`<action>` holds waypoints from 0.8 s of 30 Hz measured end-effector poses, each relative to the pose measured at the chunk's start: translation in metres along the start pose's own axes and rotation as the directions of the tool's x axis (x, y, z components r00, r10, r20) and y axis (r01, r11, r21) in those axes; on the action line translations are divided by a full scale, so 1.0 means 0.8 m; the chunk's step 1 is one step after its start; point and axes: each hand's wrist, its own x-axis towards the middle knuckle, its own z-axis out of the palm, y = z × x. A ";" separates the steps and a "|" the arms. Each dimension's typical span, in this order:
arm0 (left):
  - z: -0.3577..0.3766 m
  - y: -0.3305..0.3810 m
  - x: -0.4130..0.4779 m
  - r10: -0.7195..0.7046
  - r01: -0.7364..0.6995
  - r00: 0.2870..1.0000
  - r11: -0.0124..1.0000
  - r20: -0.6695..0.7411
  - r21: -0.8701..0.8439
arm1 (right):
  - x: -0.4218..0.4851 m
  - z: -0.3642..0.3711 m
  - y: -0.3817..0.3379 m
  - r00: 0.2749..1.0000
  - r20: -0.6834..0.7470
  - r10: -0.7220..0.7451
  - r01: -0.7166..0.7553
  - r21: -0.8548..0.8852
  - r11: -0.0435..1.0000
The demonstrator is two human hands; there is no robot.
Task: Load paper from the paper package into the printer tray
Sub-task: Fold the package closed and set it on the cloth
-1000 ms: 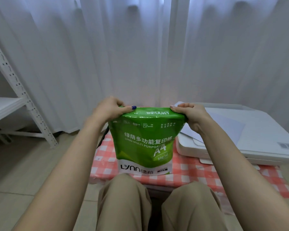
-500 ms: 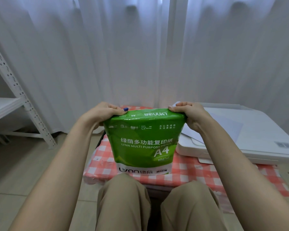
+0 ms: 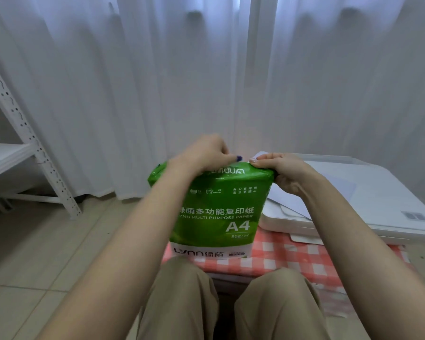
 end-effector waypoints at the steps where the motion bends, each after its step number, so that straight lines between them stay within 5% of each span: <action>1: 0.015 0.007 0.007 0.006 -0.005 1.000 0.999 -0.023 0.052 | -0.001 -0.002 0.002 1.000 -0.004 -0.005 0.005 -0.005 1.000; 8: 0.045 0.004 0.025 0.030 0.009 0.988 0.969 -0.154 0.247 | -0.006 -0.003 0.009 1.000 -0.010 -0.027 0.026 -0.002 1.000; 16: 0.043 -0.007 0.034 -0.039 0.050 0.992 0.995 -0.119 0.090 | -0.025 -0.007 0.027 0.978 0.119 -0.171 0.167 0.043 0.985; 24: 0.026 -0.041 0.022 -0.054 0.124 0.974 0.940 -0.221 0.317 | -0.020 0.000 0.023 0.968 0.097 -0.233 0.233 0.018 0.972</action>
